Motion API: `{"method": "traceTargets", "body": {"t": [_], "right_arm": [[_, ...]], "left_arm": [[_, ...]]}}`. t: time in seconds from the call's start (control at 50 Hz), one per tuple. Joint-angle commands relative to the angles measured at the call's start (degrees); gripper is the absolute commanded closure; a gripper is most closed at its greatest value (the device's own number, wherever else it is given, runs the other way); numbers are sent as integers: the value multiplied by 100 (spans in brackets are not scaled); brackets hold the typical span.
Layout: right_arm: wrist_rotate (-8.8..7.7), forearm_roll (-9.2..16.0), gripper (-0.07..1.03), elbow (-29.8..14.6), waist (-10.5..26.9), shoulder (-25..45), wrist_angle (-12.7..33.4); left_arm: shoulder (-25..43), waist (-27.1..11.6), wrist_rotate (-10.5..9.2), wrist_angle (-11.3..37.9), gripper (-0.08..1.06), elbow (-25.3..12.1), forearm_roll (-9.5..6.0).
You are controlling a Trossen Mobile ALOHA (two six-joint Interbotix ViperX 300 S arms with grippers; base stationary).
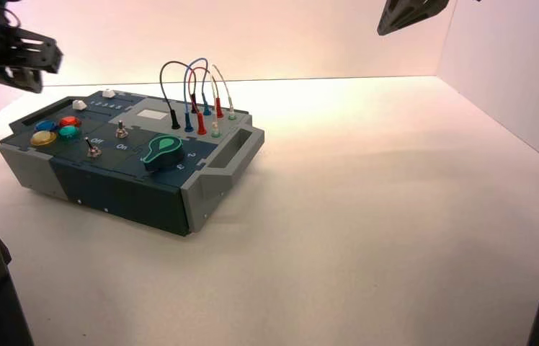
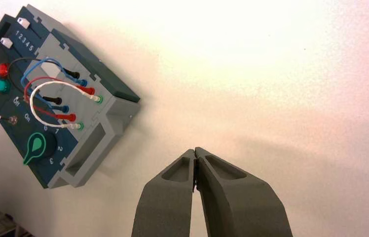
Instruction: Move the box to the right.
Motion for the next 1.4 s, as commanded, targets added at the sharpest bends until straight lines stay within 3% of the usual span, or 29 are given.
{"method": "traceTargets", "body": {"t": [0.02, 0.64, 1.24, 1.4], "right_arm": [[-18, 18, 98, -167, 9, -44, -26], [-26, 9, 98, -185, 9, 9, 0], [-26, -9, 98, -211, 0, 132, 53], [-26, -9, 98, -211, 9, 123, 62]], "left_arm": [[35, 9, -44, -35, 101, -123, -26], [668, -18, -62, -211, 101, -167, -70], [1178, -308, -149, -272, 101, -281, -132], [1143, -554, -193, -308, 101, -290, -167]]}}
